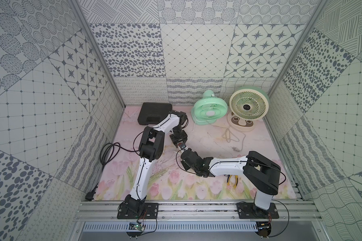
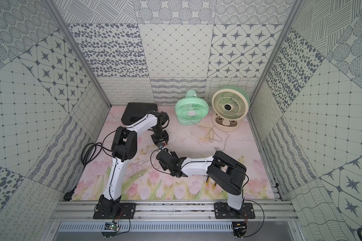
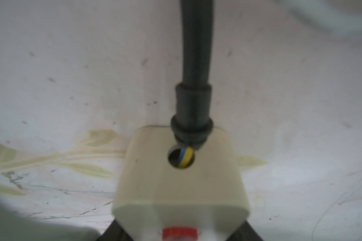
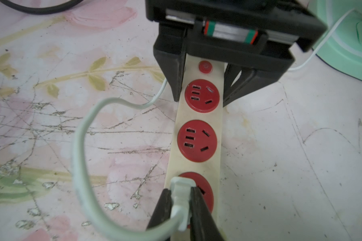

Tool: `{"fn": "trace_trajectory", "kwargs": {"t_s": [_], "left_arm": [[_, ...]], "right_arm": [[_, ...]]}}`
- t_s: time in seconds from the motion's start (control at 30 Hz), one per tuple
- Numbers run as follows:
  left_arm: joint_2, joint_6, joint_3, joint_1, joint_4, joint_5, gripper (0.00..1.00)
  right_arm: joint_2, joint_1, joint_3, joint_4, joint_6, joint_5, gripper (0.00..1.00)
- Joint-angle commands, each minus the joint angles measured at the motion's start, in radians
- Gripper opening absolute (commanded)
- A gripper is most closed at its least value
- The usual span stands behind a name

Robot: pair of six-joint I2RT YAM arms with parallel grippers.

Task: Unplug the desk fan from the power strip
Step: Remove the plug from the socket.

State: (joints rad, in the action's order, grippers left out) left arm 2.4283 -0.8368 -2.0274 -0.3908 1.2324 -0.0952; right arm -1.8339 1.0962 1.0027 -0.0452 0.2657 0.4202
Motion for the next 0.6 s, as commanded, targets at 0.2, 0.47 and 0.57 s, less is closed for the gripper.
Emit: {"fn": "trace_trajectory", "kwargs": {"t_s": [0.2, 0.47, 0.57], "left_arm": [[0.081, -0.015, 0.064, -0.001, 0.102, 0.239, 0.00], [0.080, -0.013, 0.063, -0.003, 0.101, 0.238, 0.00], [0.077, -0.012, 0.062, -0.004, 0.101, 0.238, 0.00]], "right_arm": [[0.022, -0.050, 0.001, -0.005, 0.090, -0.108, 0.00], [0.056, -0.149, -0.052, -0.031, 0.221, -0.265, 0.00], [0.063, -0.164, -0.062, -0.036, 0.236, -0.278, 0.00]]}}
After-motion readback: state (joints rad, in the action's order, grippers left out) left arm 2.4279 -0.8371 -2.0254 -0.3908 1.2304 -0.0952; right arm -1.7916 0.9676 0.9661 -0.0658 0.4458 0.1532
